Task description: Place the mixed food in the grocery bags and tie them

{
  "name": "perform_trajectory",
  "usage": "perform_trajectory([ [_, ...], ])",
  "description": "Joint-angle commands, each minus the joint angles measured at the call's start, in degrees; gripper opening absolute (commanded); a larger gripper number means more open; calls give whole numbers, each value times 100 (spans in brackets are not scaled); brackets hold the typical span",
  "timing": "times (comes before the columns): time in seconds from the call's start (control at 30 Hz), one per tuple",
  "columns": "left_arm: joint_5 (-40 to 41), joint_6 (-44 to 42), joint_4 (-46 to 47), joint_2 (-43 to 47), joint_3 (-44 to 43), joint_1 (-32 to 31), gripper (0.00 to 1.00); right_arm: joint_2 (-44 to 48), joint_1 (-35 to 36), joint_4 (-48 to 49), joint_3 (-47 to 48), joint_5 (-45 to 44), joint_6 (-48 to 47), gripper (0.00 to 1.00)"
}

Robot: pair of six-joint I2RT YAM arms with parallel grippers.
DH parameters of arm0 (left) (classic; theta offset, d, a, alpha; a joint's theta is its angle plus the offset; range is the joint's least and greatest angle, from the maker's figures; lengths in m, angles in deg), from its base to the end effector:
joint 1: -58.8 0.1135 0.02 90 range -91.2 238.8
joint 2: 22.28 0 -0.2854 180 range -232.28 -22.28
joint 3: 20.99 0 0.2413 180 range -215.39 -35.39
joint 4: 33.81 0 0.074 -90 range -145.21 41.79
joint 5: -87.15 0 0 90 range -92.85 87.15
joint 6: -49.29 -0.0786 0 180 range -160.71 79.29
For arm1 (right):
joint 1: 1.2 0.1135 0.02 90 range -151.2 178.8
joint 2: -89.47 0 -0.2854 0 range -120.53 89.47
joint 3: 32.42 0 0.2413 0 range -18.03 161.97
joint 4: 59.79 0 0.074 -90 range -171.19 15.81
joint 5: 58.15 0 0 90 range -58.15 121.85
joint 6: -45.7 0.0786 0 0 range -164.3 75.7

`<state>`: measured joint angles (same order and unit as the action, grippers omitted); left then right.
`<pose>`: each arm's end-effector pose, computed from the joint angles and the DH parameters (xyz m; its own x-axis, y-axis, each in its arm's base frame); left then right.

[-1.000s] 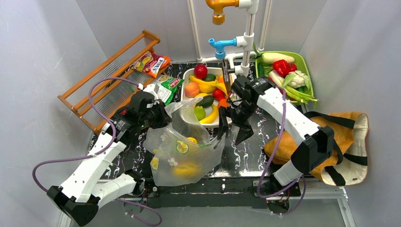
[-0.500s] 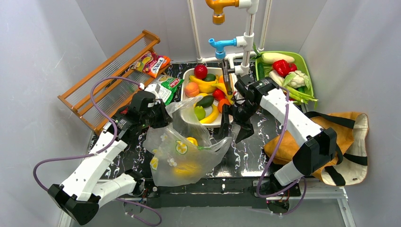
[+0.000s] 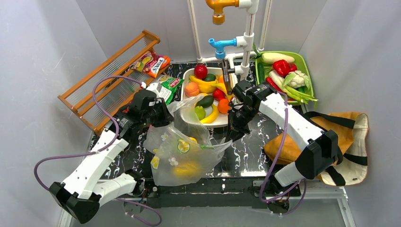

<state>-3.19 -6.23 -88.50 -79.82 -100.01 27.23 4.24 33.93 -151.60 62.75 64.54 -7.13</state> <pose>0.1864 -0.1151 0.3591 -0.6834 -0.2445 -0.6878 0.1709 0.8625 -0.4763 0.1831 0.1807 0.3008 -0.9755 -0.0646 0.2103 0.0535 0.8576 0.5115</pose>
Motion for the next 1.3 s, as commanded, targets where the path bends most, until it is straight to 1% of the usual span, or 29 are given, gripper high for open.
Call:
perform_trajectory([
  [0.0, -144, -89, 10, -27, -94, 32, 0, -33, 2, 43, 209, -72, 36, 1],
  [0.1, -107, -140, -8, 7, -132, 37, 0, -20, 2, -112, 574, -354, 24, 1],
  [0.13, -94, -162, -40, 18, -169, 36, 2, -20, 1, -153, 731, -442, 7, 1],
  [0.17, -106, -184, -122, 1, -259, 36, 6, -22, 2, -193, 894, -537, -4, 1],
  [0.2, -137, -261, -261, -51, -419, 35, 22, -26, 0, -222, 1057, -599, -35, 1],
  [0.23, -190, -406, -502, -162, -688, 36, 35, -35, 2, -222, 1188, -620, -61, 1],
  [0.3, -287, -771, -981, -409, -1272, 37, 58, -45, 2, -182, 1373, -596, -124, 1],
  [0.37, -174, -1164, -1365, -590, -1814, 37, 69, -69, 2, -154, 1467, -580, -149, 1],
  [0.43, 131, -1506, -1458, -690, -2240, 43, 75, -88, 2, -145, 1538, -552, -188, 1],
  [0.5, 338, -1808, -1324, -820, -2587, 41, 79, -115, 2, -148, 1604, -548, -237, 1],
  [0.57, 384, -2067, -1164, -1023, -2918, 47, 82, -158, 3, -170, 1697, -553, -302, 1],
  [0.73, 274, -2488, -872, -1864, -3383, 46, 84, -303, 1, -347, 2058, -554, -490, 1],
  [0.8, 50, -2585, -805, -2143, -3492, 46, 84, -359, 2, -450, 2196, -573, -571, 1],
  [0.83, -238, -2618, -752, -2266, -3528, 46, 85, -378, 2, -499, 2257, -597, -611, 1],
  [0.9, -565, -2682, -650, -2473, -3577, 46, 85, -401, 2, -558, 2349, -635, -642, 1],
  [1.0, -831, -2721, -578, -2749, -3622, 46, 85, -398, 2, -615, 2395, -648, -690, 1],
  [1.2, -1148, -2436, -410, -3007, -3464, 46, 79, -366, 0, -664, 2419, -712, -744, 1],
  [1.27, -1073, -2413, -441, -3013, -3390, 46, 74, -352, 3, -662, 2419, -723, -739, 1],
])
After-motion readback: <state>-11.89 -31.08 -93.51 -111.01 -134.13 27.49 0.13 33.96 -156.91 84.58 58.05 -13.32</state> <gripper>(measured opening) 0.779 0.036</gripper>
